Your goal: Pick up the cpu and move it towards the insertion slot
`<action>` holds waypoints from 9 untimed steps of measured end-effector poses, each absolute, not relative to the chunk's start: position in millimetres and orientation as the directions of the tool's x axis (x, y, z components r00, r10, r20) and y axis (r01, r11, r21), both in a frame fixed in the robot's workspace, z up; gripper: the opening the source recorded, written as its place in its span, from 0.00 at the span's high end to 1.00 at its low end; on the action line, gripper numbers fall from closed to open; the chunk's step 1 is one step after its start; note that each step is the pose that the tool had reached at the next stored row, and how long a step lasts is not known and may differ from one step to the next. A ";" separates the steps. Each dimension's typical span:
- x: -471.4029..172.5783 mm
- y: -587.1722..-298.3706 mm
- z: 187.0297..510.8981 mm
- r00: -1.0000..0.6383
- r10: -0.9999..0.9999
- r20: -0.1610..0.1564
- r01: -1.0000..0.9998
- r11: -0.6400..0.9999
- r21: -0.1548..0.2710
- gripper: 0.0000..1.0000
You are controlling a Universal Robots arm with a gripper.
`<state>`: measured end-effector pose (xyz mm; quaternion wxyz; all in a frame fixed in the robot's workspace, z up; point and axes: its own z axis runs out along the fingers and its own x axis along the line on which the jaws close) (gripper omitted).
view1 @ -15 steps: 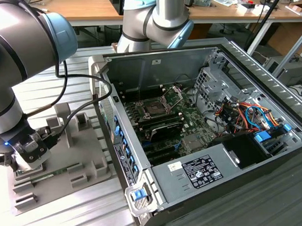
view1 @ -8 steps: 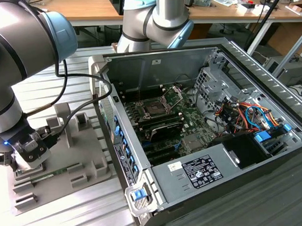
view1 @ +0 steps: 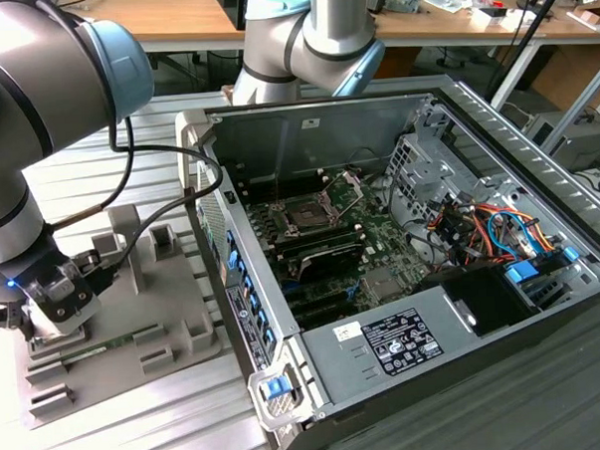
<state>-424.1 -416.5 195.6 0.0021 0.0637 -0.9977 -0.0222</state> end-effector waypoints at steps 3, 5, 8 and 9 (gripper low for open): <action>-424.1 -416.5 197.1 -0.992 -0.127 0.001 -0.127 0.991 0.045 0.45; -424.1 -416.5 198.0 -0.992 -0.127 0.001 -0.127 0.991 0.045 0.45; -424.1 -416.5 200.7 -0.992 -0.127 0.001 -0.127 0.991 0.045 0.45; -424.1 -416.5 201.1 -0.992 -0.127 0.001 -0.127 0.991 0.045 0.45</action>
